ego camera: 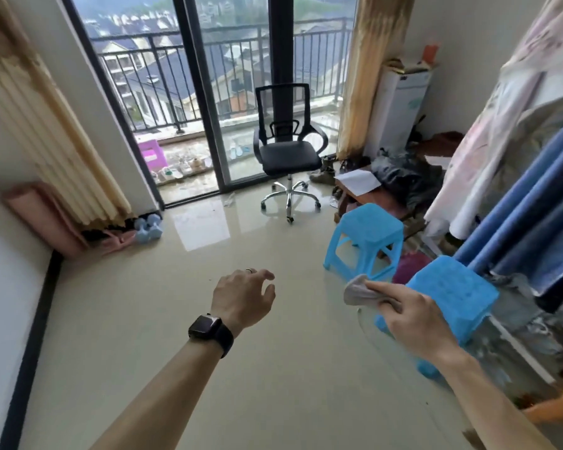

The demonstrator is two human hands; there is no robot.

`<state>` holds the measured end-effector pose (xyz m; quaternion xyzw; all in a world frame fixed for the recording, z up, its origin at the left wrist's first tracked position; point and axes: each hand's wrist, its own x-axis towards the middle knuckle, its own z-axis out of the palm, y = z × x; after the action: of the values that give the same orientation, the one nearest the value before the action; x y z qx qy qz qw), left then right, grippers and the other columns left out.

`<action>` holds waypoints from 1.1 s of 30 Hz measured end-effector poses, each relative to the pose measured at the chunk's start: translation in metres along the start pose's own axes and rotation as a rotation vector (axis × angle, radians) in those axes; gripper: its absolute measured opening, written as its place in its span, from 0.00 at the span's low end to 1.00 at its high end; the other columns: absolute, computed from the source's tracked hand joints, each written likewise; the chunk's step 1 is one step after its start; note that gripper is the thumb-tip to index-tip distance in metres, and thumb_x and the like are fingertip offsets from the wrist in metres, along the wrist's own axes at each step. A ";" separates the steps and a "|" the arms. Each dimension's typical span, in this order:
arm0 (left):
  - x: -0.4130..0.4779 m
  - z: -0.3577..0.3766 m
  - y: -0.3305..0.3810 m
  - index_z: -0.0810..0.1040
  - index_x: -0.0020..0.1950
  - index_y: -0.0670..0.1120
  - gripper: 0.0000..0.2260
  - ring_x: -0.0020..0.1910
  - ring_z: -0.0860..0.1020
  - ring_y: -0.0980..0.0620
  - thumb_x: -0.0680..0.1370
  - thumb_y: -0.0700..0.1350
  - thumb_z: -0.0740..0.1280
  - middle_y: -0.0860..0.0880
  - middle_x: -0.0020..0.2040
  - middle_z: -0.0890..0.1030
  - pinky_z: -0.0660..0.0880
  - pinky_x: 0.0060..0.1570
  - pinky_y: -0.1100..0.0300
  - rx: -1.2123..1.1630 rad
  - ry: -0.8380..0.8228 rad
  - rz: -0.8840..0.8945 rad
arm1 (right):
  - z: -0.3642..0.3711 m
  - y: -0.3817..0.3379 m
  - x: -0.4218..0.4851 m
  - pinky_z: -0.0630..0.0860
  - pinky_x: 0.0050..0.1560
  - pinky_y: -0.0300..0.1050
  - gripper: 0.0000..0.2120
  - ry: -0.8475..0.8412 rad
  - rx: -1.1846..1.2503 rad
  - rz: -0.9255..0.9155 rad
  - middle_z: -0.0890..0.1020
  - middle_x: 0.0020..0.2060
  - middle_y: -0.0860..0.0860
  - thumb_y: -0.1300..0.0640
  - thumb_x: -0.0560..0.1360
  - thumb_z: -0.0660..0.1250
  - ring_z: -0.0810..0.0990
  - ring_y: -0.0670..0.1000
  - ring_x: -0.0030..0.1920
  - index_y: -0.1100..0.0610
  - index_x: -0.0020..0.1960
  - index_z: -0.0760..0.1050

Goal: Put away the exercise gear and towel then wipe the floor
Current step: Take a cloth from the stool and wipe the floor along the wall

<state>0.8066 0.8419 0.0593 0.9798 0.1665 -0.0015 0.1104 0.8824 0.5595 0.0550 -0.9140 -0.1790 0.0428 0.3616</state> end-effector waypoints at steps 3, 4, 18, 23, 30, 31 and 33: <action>0.057 0.011 0.005 0.72 0.69 0.60 0.17 0.65 0.73 0.52 0.80 0.56 0.58 0.55 0.67 0.75 0.68 0.63 0.56 0.000 -0.062 0.060 | -0.002 0.012 0.030 0.77 0.54 0.44 0.19 0.062 0.009 0.081 0.84 0.53 0.40 0.60 0.75 0.66 0.81 0.47 0.53 0.40 0.60 0.80; 0.075 0.016 0.009 0.71 0.69 0.60 0.17 0.66 0.72 0.52 0.80 0.57 0.58 0.56 0.68 0.75 0.67 0.63 0.56 0.009 -0.081 0.084 | -0.002 0.018 0.040 0.78 0.54 0.46 0.18 0.081 0.013 0.101 0.84 0.53 0.40 0.59 0.75 0.66 0.81 0.47 0.53 0.40 0.59 0.80; 0.354 0.079 0.100 0.72 0.69 0.59 0.17 0.67 0.72 0.52 0.80 0.55 0.58 0.55 0.68 0.75 0.67 0.63 0.54 0.111 -0.230 0.337 | 0.004 0.127 0.237 0.71 0.57 0.37 0.18 0.181 0.061 0.378 0.83 0.58 0.45 0.63 0.76 0.65 0.80 0.49 0.59 0.48 0.61 0.81; 0.448 0.090 0.132 0.72 0.69 0.59 0.17 0.66 0.72 0.51 0.80 0.55 0.58 0.55 0.68 0.75 0.66 0.64 0.55 0.162 -0.291 0.337 | -0.001 0.166 0.323 0.72 0.58 0.39 0.18 0.115 0.096 0.460 0.84 0.58 0.47 0.64 0.76 0.65 0.80 0.51 0.59 0.49 0.61 0.81; 0.554 0.116 0.163 0.72 0.69 0.58 0.17 0.66 0.72 0.50 0.80 0.54 0.58 0.53 0.66 0.76 0.65 0.63 0.54 0.167 -0.385 0.331 | 0.008 0.209 0.425 0.74 0.60 0.43 0.18 0.023 0.108 0.539 0.83 0.59 0.47 0.62 0.76 0.64 0.80 0.52 0.59 0.47 0.62 0.80; 0.569 0.121 0.166 0.72 0.69 0.58 0.17 0.66 0.72 0.50 0.80 0.54 0.58 0.53 0.66 0.76 0.65 0.63 0.54 0.162 -0.403 0.332 | 0.011 0.215 0.438 0.74 0.61 0.43 0.18 0.014 0.110 0.549 0.83 0.59 0.47 0.61 0.76 0.64 0.80 0.51 0.60 0.47 0.62 0.80; 0.599 0.131 0.170 0.72 0.69 0.58 0.17 0.66 0.72 0.50 0.80 0.54 0.58 0.53 0.66 0.76 0.66 0.63 0.53 0.157 -0.433 0.328 | 0.017 0.227 0.464 0.73 0.60 0.42 0.18 -0.014 0.110 0.576 0.82 0.60 0.46 0.61 0.77 0.63 0.79 0.51 0.60 0.46 0.63 0.79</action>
<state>1.4324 0.8524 -0.0560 0.9761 -0.0225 -0.2059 0.0660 1.3788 0.5836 -0.0873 -0.9059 0.0880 0.1597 0.3822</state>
